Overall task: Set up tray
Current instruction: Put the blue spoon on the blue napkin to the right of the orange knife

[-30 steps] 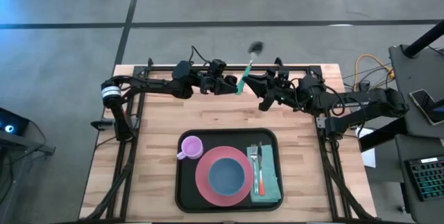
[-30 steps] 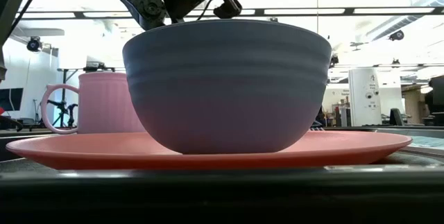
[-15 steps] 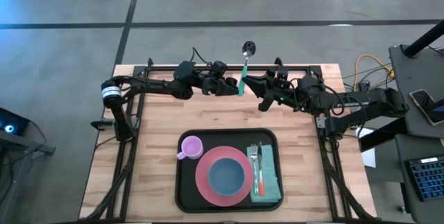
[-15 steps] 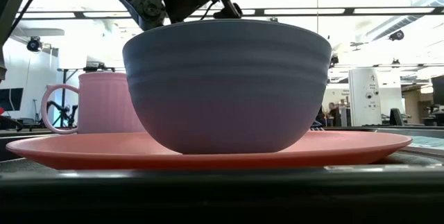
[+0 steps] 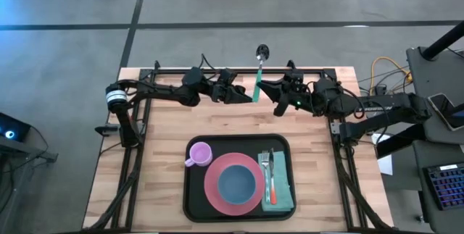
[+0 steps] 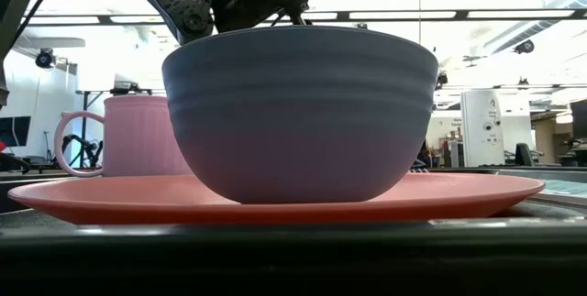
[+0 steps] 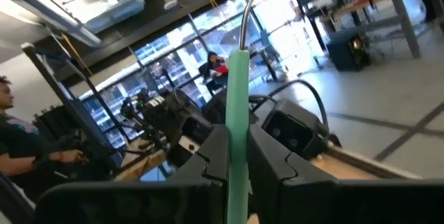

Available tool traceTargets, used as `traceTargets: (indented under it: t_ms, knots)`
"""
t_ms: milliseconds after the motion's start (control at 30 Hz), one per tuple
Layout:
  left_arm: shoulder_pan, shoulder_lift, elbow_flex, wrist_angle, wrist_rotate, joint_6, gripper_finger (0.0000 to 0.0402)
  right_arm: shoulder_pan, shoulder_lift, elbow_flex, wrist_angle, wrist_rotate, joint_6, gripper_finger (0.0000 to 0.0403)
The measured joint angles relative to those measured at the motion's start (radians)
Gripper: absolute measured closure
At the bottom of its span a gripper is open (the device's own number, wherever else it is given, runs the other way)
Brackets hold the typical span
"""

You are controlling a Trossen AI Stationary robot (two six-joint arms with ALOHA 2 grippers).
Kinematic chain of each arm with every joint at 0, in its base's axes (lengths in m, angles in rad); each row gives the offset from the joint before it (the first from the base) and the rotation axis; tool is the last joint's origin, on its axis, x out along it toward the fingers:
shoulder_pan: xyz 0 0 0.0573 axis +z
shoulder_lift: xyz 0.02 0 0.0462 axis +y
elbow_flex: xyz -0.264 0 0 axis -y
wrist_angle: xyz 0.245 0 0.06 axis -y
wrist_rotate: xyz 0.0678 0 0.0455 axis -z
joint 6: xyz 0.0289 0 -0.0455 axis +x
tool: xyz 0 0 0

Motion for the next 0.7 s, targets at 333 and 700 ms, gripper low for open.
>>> traceTargets:
  t_ms: [333, 700]
  knots:
    - [0.012, -0.002, -0.098, 0.001, 0.0, 0.0, 0.0279, 0.092, -0.108, 0.0, -0.6, -0.031, 0.499, 0.0381]
    - [0.013, -0.051, -0.197, 0.011, -0.001, 0.002, 0.0279, 0.405, -0.102, -0.033, -0.898, 0.048, 1.206, 0.0381]
